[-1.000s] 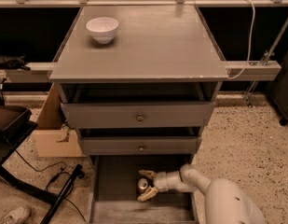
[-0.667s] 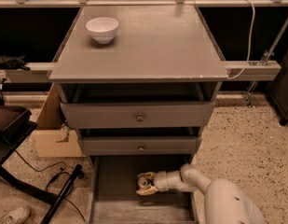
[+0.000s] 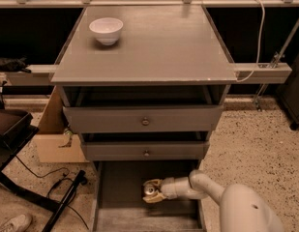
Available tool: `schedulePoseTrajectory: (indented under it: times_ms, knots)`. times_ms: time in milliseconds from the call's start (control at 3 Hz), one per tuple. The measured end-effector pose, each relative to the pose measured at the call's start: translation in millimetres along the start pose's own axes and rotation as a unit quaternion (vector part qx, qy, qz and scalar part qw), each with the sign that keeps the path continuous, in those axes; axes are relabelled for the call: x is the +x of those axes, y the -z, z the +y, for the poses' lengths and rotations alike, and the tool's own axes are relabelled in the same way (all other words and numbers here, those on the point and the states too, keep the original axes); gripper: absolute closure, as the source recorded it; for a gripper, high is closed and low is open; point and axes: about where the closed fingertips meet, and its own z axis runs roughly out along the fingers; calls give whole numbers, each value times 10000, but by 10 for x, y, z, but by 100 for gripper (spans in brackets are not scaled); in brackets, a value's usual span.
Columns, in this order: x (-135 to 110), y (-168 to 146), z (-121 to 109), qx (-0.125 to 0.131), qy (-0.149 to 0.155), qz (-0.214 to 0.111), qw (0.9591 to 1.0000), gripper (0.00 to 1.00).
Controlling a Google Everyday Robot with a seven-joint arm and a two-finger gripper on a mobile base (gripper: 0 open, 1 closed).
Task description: Pick orange can from bottom drawer and place on counter
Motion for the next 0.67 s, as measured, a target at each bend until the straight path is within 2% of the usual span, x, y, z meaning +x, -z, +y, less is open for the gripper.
schedulePoseTrajectory:
  times_ms: [333,667]
  knots:
    - [-428,687,-29,474,-78,213,9986,100]
    - [-1076,1519,302,671,-494,124,9964,100]
